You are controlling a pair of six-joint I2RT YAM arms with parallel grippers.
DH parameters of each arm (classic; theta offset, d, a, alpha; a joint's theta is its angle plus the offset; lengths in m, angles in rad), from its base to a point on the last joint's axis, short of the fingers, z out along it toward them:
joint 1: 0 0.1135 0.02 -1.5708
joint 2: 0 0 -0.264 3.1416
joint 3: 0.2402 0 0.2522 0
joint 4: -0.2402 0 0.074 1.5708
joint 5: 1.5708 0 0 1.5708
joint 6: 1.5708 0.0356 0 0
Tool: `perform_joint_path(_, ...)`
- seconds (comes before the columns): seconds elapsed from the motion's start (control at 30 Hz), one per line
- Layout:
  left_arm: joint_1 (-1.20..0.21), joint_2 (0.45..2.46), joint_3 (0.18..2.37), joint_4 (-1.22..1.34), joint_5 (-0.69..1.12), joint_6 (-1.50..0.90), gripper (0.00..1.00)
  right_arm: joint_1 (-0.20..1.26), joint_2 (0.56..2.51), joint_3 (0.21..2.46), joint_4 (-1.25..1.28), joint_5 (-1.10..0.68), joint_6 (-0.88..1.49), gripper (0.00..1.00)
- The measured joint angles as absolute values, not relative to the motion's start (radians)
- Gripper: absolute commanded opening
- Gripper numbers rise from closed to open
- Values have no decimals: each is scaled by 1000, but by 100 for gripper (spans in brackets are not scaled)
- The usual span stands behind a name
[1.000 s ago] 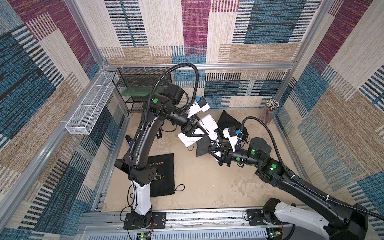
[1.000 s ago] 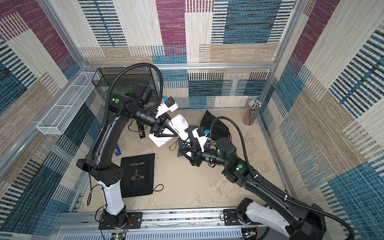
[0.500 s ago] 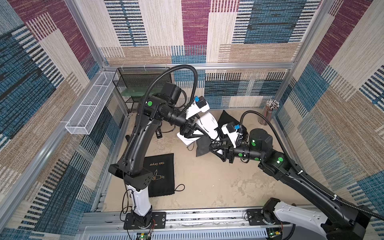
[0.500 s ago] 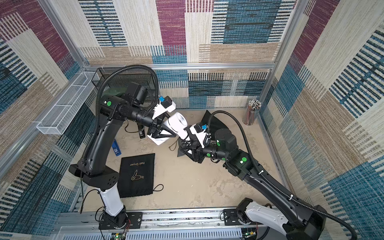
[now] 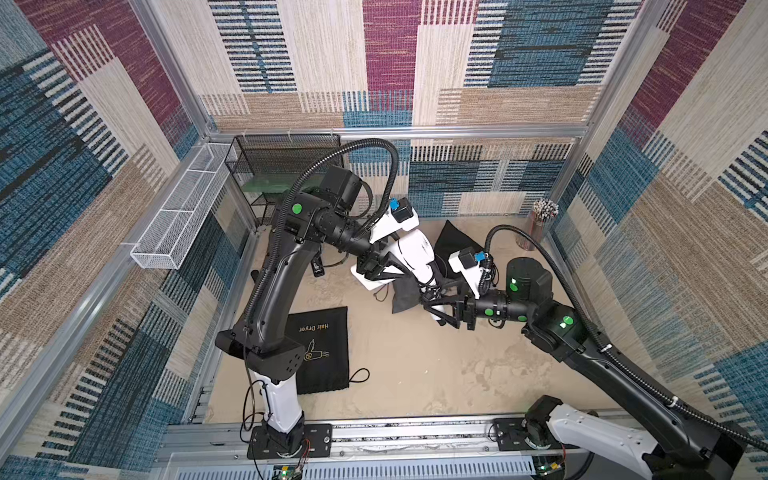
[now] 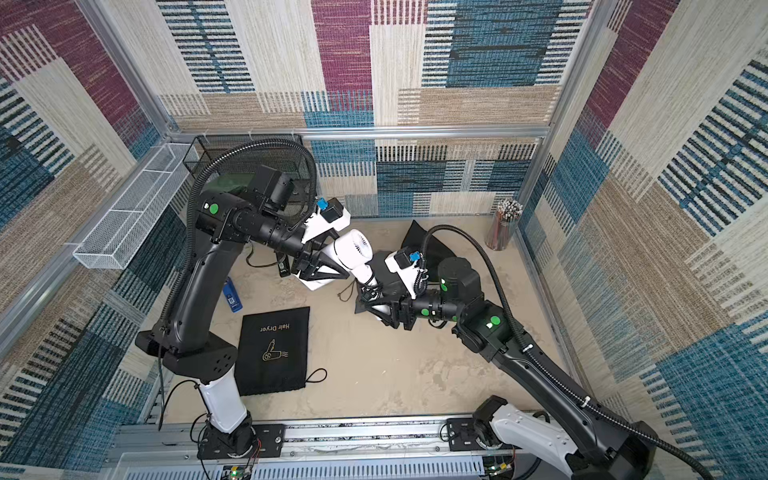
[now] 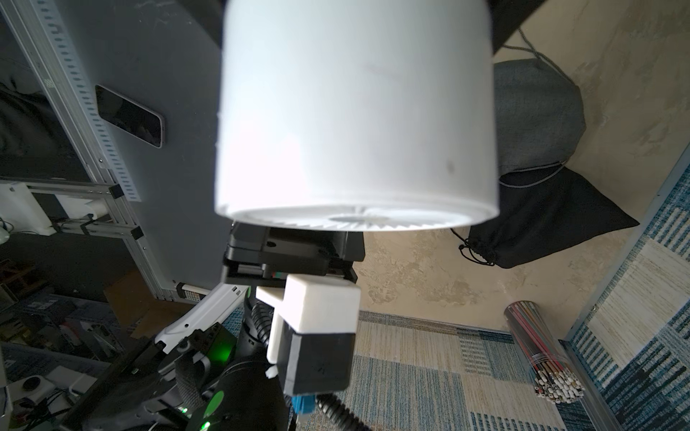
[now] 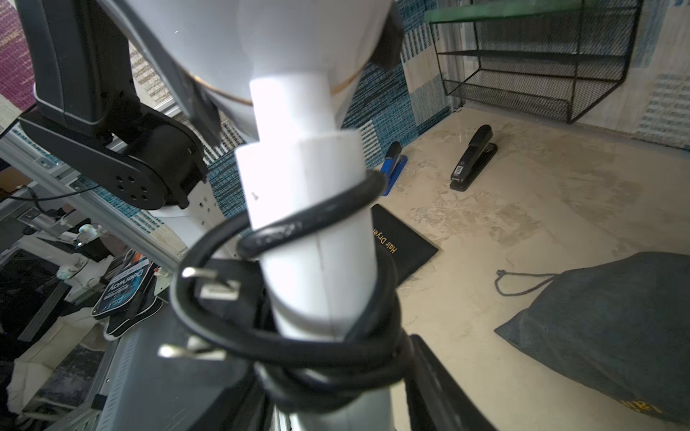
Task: Pack away hair dryers
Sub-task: Fold the hair dryer.
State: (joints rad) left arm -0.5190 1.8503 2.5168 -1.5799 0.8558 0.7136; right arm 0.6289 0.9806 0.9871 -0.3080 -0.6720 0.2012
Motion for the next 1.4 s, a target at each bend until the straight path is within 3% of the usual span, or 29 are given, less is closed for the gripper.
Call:
perform_joint_path(0.13,-519,1851,2517,-1592,860,707,0,629,984,973,-297,-725,174,31)
perform_joint_path(0.37,-517,1854,2523,-1615,867,684,0,629,989,963,-274,-767,161,29)
perform_joint_path(0.5,-516,1857,2526,-1616,863,680,0,630,1000,959,-254,-778,178,12)
perform_joint_path(0.7,-513,1866,2536,-1616,848,659,0,641,1023,960,-230,-785,197,0)
perform_joint_path(1.13,-511,1859,2508,-1600,871,567,0,682,972,888,-100,-738,340,0)
perform_joint_path(1.4,-513,1780,2372,-1404,923,424,0,685,966,856,69,-702,422,0)
